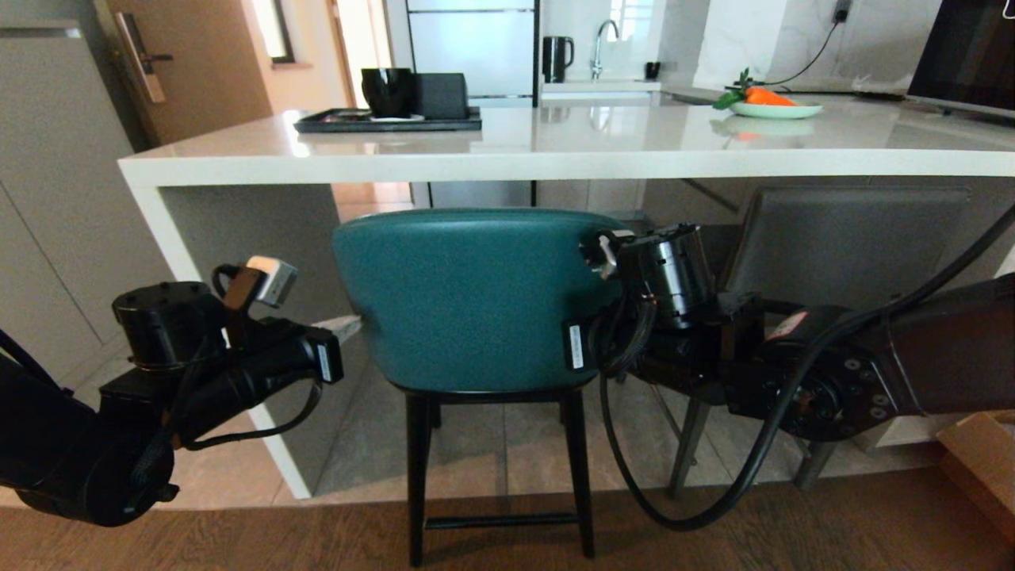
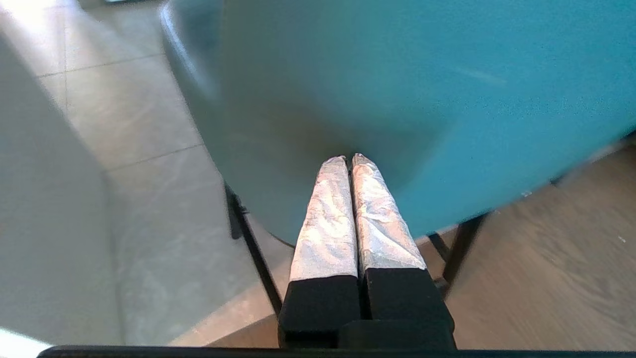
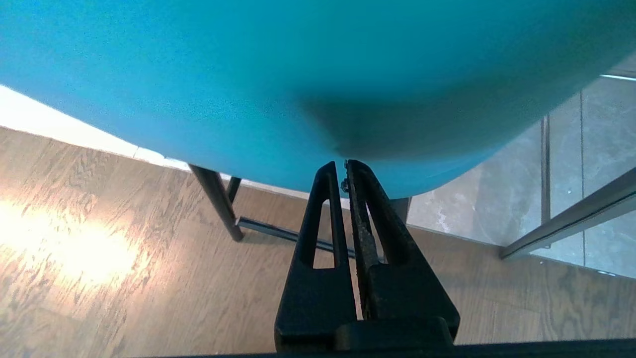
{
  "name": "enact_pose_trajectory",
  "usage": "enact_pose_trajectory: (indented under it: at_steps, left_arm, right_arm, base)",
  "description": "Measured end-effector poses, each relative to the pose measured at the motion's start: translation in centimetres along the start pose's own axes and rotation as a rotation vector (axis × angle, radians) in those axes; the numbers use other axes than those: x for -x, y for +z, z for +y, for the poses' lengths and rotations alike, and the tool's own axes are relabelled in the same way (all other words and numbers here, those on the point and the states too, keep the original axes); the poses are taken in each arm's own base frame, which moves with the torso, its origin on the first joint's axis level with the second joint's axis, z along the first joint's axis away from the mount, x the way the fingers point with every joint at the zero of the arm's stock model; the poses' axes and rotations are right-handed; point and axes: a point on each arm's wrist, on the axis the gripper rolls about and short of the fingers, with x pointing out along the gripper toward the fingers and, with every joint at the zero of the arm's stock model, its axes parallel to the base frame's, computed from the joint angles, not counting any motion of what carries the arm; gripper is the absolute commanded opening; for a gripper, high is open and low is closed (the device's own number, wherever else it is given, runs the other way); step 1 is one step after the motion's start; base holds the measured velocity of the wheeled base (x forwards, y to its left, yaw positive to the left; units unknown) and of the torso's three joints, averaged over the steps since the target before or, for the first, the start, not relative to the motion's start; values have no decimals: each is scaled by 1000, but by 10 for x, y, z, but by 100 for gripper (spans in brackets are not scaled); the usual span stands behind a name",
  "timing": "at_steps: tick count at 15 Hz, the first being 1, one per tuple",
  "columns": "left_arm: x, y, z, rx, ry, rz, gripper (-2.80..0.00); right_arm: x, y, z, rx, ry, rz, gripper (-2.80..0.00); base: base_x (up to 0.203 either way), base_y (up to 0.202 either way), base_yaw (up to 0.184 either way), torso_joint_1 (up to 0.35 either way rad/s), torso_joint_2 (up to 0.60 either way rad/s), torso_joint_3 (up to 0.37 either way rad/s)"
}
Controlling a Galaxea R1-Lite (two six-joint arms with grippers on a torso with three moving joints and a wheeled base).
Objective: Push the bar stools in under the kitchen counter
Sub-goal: Push the blue chair back under the dining table
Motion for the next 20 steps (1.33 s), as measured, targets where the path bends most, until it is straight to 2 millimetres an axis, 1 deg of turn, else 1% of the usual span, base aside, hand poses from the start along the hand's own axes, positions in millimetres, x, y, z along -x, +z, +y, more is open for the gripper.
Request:
enact_pose_trajectory:
  at_steps: [3, 5, 15, 16, 20]
  left_arm:
    - [0, 0, -1, 1, -7, 6, -280]
    - [-1, 2, 0, -1, -2, -7, -280]
    - [-1, 2, -1, -2, -4, -5, -280]
    - [0, 2, -1, -2, -6, -5, -280]
    - [5, -3, -3, 6, -5, 16, -280]
  right_arm:
    - [0, 0, -1, 1, -1, 3, -280]
    - [0, 1, -2, -3, -1, -2, -280]
    - [-1, 0, -2, -3, -5, -1, -280]
    - [0, 0, -2, -3, -6, 0, -280]
    - [4, -5, -3, 2, -4, 13, -280]
  base:
    - [130, 0, 1, -4, 2, 7]
    - [190, 0, 4, 1, 1, 3]
    - [186, 0, 2, 3, 2, 3]
    - [124, 0, 12, 6, 2, 2]
    - [0, 0, 0, 0, 0, 0]
